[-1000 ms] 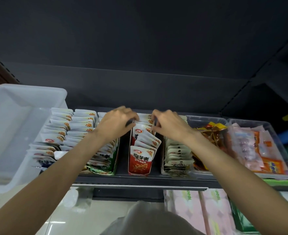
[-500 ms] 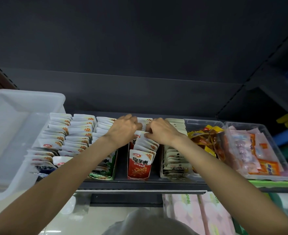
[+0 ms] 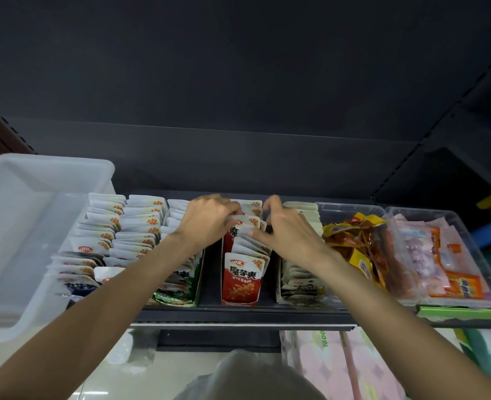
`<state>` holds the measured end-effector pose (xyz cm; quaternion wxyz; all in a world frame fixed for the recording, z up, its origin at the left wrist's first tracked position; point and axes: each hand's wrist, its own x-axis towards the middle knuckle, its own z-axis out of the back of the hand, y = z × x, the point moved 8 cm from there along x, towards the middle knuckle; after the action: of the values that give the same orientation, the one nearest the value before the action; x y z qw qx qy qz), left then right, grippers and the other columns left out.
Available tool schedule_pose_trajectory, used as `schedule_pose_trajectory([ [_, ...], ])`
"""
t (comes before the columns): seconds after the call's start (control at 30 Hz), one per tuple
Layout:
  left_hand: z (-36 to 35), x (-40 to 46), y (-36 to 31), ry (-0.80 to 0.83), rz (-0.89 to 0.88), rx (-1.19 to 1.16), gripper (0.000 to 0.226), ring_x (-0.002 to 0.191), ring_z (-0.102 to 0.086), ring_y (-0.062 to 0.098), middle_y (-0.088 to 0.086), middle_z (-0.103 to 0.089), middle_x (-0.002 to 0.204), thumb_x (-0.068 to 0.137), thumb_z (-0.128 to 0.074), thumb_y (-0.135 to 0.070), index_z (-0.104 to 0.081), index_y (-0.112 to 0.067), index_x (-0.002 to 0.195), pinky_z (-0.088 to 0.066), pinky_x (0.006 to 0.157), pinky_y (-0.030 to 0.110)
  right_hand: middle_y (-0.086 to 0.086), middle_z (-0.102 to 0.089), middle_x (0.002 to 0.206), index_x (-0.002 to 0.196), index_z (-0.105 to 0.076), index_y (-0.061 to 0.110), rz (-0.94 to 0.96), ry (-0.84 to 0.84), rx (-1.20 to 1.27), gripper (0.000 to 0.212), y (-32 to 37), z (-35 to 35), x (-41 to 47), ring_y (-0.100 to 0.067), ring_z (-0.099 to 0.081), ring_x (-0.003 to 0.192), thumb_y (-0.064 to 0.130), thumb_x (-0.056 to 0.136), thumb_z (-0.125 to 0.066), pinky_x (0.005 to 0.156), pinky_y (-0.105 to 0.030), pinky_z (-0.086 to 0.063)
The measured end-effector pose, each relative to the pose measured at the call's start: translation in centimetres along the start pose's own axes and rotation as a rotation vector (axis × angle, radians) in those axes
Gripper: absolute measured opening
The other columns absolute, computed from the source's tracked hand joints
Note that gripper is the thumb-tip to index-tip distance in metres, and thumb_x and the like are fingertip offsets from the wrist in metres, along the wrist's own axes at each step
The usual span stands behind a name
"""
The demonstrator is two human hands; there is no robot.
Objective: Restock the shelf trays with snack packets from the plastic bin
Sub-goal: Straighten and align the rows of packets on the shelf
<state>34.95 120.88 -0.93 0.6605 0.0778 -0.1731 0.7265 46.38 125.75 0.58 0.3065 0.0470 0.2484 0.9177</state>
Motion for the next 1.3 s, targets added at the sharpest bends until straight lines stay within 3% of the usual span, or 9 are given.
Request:
schedule_pose_trajectory([
  [0.2, -0.8, -0.2, 0.6, 0.066, 0.072, -0.061, 0.010, 0.082, -0.062, 0.020, -0.002, -0.070, 0.086, 0.084, -0.066, -0.023, -0.067, -0.019, 0.093, -0.050, 0.065, 0.032, -0.007, -0.055, 0.108, 0.120, -0.041, 0.010, -0.018, 0.141, -0.200, 0.064, 0.3, -2.3, -1.2, -0.023, -0.057, 0.094, 0.041, 0.077, -0.075, 0.067, -0.026, -0.037],
  [0.3, -0.8, -0.1, 0.9, 0.079, 0.110, -0.106, 0.012, 0.083, -0.063, 0.018, -0.005, -0.070, 0.090, 0.087, -0.062, -0.022, -0.068, -0.021, 0.097, -0.049, 0.069, 0.030, -0.009, -0.061, 0.107, 0.124, -0.047, 0.009, 0.010, 0.216, -0.344, 0.050, 0.6, -3.5, -1.4, -0.027, -0.060, 0.098, 0.031, 0.085, -0.069, 0.070, -0.031, -0.041],
  [0.4, -0.7, -0.1, 1.2, 0.085, 0.145, -0.149, 0.013, 0.081, -0.066, 0.017, -0.005, -0.072, 0.089, 0.086, -0.063, -0.025, -0.069, -0.022, 0.097, -0.050, 0.070, 0.030, -0.008, -0.064, 0.104, 0.116, -0.056, 0.015, 0.112, 0.126, -0.348, 0.027, 2.0, -3.2, -1.3, -0.028, -0.061, 0.097, 0.006, 0.090, -0.056, 0.069, -0.032, -0.040],
  [0.6, -0.3, -0.8, 1.7, 0.083, 0.247, -0.320, 0.015, 0.084, -0.066, 0.014, -0.003, -0.071, 0.091, 0.085, -0.066, -0.026, -0.070, -0.021, 0.099, -0.051, 0.073, 0.030, -0.007, -0.060, 0.121, 0.134, -0.044, 0.017, 0.145, -0.055, -0.418, 0.051, 2.3, -2.5, -0.4, -0.028, -0.059, 0.105, -0.003, 0.088, -0.050, 0.075, -0.036, -0.048],
  [0.8, 0.6, -3.0, -1.0, 0.003, 0.611, -0.853, 0.053, 0.133, -0.032, 0.010, -0.002, -0.034, 0.145, 0.096, -0.047, -0.036, -0.030, -0.024, 0.145, -0.026, 0.109, 0.025, -0.002, -0.022, 0.153, 0.151, -0.013, 0.016, -0.154, -0.148, 0.228, 0.075, -1.5, -1.9, -1.5, -0.016, -0.027, 0.139, 0.012, 0.092, -0.059, 0.108, -0.026, -0.028],
  [0.93, -1.1, -4.9, -3.8, -0.232, 0.855, -1.196, 0.050, 0.136, -0.030, 0.007, -0.007, -0.032, 0.149, 0.098, -0.042, -0.037, -0.029, -0.028, 0.145, -0.026, 0.114, 0.033, -0.003, -0.021, 0.157, 0.152, -0.011, 0.017, -0.378, -0.158, 0.719, 0.075, -2.7, -4.9, -1.1, -0.019, -0.019, 0.144, 0.007, 0.091, -0.054, 0.117, -0.044, -0.024],
  [1.03, -3.4, -5.6, -3.4, -0.285, 1.008, -1.198, 0.052, 0.140, -0.022, 0.010, -0.004, -0.024, 0.154, 0.099, -0.038, -0.036, -0.021, -0.026, 0.148, -0.020, 0.117, 0.038, -0.003, -0.047, 0.142, 0.141, -0.036, 0.019, -0.427, -0.182, 0.831, 0.056, -2.4, -6.6, -0.5, -0.018, -0.042, 0.132, 0.018, 0.088, -0.056, 0.109, -0.044, -0.037],
  [1.13, -5.4, -5.4, -2.4, -0.224, 1.066, -1.298, 0.051, 0.134, -0.035, 0.013, -0.003, -0.035, 0.149, 0.099, -0.035, -0.044, -0.024, -0.031, 0.147, -0.026, 0.114, 0.038, 0.006, -0.059, 0.124, 0.126, -0.045, 0.026, -0.419, -0.190, 0.891, 0.038, -1.9, -6.9, -0.2, -0.008, -0.055, 0.114, 0.015, 0.091, -0.054, 0.102, -0.033, -0.044],
  [1.3, -6.0, -6.6, -1.9, -0.141, 0.998, -1.293, 0.057, 0.125, -0.047, 0.008, -0.013, -0.048, 0.139, 0.086, -0.038, -0.061, -0.035, -0.042, 0.140, -0.035, 0.109, 0.041, 0.011, -0.054, 0.128, 0.134, -0.041, 0.034, -0.365, -0.170, 0.745, 0.051, -2.1, -7.9, -0.5, -0.005, -0.051, 0.118, 0.019, 0.087, -0.054, 0.102, -0.037, -0.045],
])
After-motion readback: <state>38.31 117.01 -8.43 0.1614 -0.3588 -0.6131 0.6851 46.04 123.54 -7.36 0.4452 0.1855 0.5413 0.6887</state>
